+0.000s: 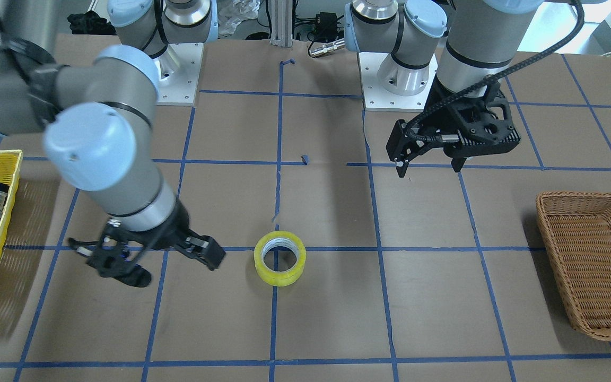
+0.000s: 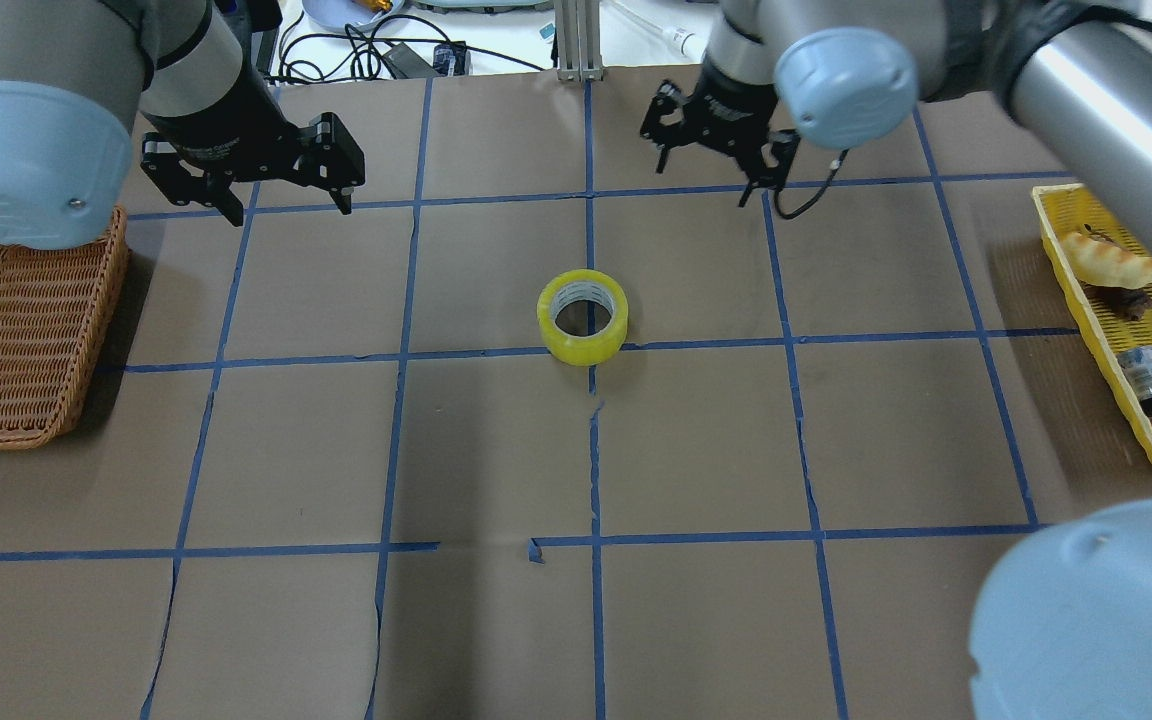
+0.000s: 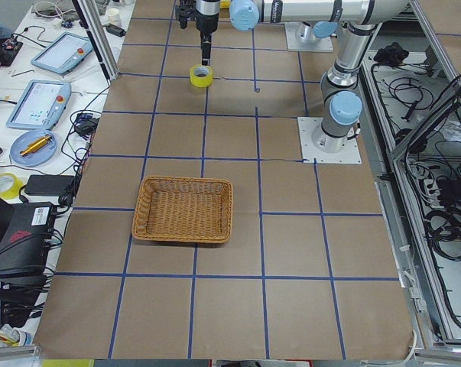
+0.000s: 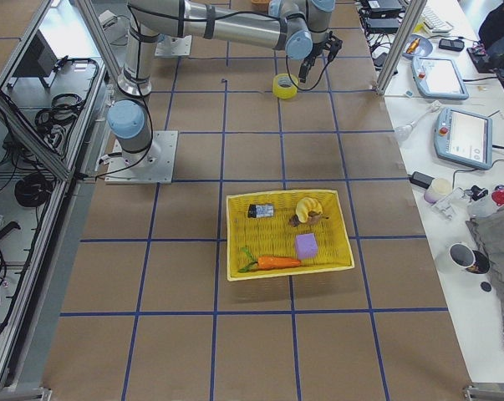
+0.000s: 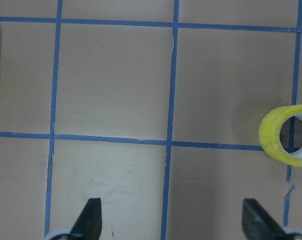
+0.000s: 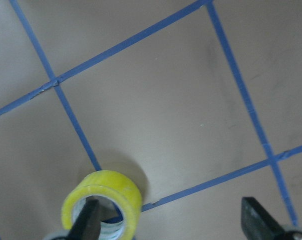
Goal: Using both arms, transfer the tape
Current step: 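Open the right gripper and withdraw it while the left gripper reaches toward the tape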
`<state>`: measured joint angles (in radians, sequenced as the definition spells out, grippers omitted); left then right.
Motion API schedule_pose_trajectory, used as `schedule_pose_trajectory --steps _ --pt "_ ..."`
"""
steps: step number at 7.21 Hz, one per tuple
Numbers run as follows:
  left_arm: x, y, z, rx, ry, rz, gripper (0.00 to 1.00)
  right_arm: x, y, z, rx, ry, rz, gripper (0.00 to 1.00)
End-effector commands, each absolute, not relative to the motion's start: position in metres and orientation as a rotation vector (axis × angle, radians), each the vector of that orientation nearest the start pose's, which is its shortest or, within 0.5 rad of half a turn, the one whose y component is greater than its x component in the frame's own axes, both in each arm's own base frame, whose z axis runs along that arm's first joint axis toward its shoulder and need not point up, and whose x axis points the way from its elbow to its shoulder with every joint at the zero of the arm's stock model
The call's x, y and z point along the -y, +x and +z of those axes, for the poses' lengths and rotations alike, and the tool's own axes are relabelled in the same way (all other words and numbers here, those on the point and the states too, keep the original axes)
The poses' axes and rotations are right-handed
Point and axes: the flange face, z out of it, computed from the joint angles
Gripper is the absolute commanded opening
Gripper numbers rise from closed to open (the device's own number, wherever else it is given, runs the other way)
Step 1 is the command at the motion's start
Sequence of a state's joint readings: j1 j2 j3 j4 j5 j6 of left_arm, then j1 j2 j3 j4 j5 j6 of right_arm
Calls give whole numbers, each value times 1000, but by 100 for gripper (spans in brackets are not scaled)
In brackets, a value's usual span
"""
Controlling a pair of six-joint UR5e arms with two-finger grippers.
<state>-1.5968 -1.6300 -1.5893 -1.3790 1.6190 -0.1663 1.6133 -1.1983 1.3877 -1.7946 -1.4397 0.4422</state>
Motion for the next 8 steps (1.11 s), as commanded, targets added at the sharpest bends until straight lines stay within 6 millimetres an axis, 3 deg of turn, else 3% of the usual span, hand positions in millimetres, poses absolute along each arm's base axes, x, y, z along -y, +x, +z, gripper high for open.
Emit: schedule_pose_trajectory --steps 1,2,3,4,6,7,8 --pt "530 -160 443 -3088 -285 -118 100 594 58 448 -3071 334 57 100" --pt "538 -176 431 -3096 -301 -172 100 562 49 476 -3188 233 41 100" --pt "539 -204 405 -3116 -402 -180 100 539 55 475 -3186 202 74 100" --pt "529 -236 367 -3130 -394 -145 100 525 57 459 -3179 202 115 100" --pt "529 -255 291 -3176 -380 -248 100 516 60 469 -3181 181 94 100" --pt "537 -260 275 -3191 -380 -272 100 511 70 467 -3177 166 126 100" --pt "541 -274 261 -3204 -361 -321 100 503 107 474 -3122 85 98 100"
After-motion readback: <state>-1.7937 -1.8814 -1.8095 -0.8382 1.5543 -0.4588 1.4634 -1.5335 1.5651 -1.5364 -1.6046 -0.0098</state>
